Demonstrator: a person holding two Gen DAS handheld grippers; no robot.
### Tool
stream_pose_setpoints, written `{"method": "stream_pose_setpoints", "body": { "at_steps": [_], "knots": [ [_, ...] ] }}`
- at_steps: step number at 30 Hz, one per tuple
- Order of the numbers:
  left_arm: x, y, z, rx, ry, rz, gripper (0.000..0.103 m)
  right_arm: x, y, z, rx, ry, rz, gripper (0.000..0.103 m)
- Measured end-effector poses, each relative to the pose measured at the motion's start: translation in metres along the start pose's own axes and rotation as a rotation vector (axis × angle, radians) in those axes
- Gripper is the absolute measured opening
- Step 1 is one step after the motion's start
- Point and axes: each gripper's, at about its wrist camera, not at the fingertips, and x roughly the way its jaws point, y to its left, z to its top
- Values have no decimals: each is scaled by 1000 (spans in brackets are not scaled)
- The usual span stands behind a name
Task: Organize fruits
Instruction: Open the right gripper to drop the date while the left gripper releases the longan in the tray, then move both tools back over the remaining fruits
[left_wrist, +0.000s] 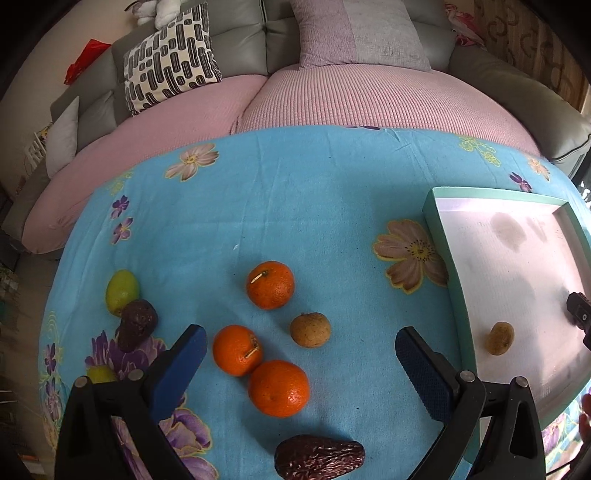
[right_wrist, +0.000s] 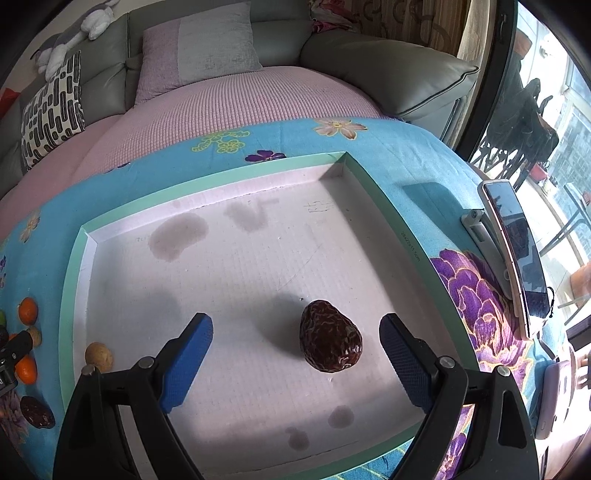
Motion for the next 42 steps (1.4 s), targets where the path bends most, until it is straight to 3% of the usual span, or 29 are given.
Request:
{"method": "stream_pose_setpoints", "body": {
  "at_steps": [9, 24, 30, 36, 42],
  "knots": [
    [-17, 52, -4, -36, -41, 60, 103, -11, 14, 1, -17, -46, 48, 92],
    [-46, 172, -32, -284, -85, 143, 103, -44, 106, -8, -209, -141, 211, 92],
    [-61, 203, -44, -358, -114, 126, 103, -65, 147, -19, -286, -157, 284, 92],
    [-64, 211, -56, -381, -118, 84, 103, -84, 185, -36, -359, -139, 352, 92],
    [-38, 206, -68, -404, -38, 14, 103, -85, 219, -60, -435, -60, 388, 92]
  ]
}}
